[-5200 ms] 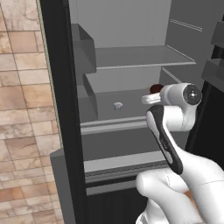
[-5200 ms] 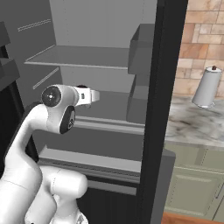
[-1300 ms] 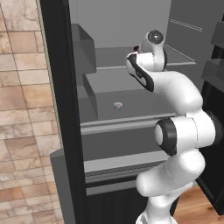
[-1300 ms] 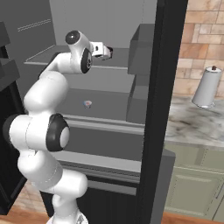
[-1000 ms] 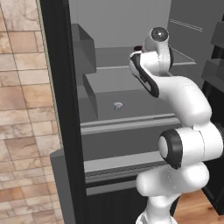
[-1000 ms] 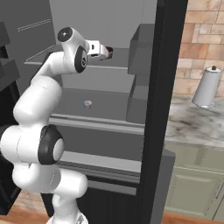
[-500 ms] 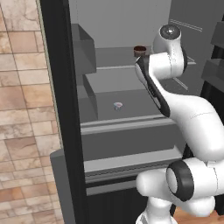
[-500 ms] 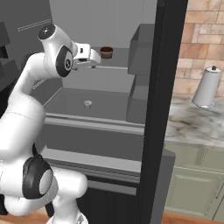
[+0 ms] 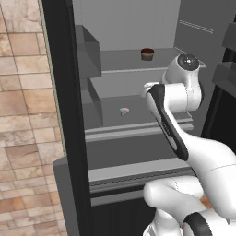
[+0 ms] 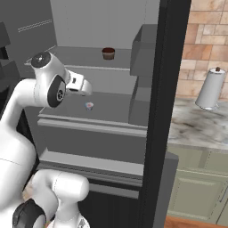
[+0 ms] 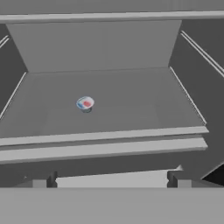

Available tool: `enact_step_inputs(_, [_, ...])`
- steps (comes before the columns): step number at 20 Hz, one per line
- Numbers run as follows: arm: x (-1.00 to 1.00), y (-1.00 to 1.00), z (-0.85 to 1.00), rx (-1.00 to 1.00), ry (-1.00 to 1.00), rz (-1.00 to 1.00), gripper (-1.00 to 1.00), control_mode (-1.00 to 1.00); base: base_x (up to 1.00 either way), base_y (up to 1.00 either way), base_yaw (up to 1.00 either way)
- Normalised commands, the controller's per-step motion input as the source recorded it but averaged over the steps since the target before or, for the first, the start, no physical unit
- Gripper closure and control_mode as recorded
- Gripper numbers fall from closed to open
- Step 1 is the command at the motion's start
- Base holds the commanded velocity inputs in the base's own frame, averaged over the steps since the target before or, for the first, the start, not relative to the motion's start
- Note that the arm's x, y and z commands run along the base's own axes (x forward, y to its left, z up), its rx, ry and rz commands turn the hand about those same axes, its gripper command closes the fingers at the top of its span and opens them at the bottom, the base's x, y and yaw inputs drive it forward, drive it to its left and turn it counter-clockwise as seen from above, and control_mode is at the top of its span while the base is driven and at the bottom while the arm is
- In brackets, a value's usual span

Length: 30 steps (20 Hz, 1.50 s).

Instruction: Move the cupcake and yogurt from the second highest shelf to the top shelf to make space. Then, place the pitcher from the counter on the cleared second highest shelf.

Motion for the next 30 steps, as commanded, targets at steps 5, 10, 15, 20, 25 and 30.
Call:
enact_step_inputs(5, [-0.24,0.34,-0.93,0.14,0.0,0.0,-1.0,-1.0,0.0,0.0,0.0])
enact_step_inputs(10, [0.05,0.3,-0.36,0.06,0.03,0.0,-1.0,-1.0,0.0,0.0,0.0])
enact_step_inputs(15, [0.3,0.05,0.0,0.0,0.2,0.0,-1.0,-1.0,0.0,0.0,0.0])
enact_step_inputs(20, [0.42,0.0,0.0,0.0,0.12,0.0,-1.0,-1.0,0.0,0.0,0.0])
enact_step_inputs(25, [0.49,0.0,0.0,0.0,0.09,0.0,-1.0,-1.0,0.0,0.0,0.0])
enact_step_inputs(30, [0.49,0.0,-0.12,-0.01,0.01,0.0,-1.0,-1.0,0.0,0.0,0.0])
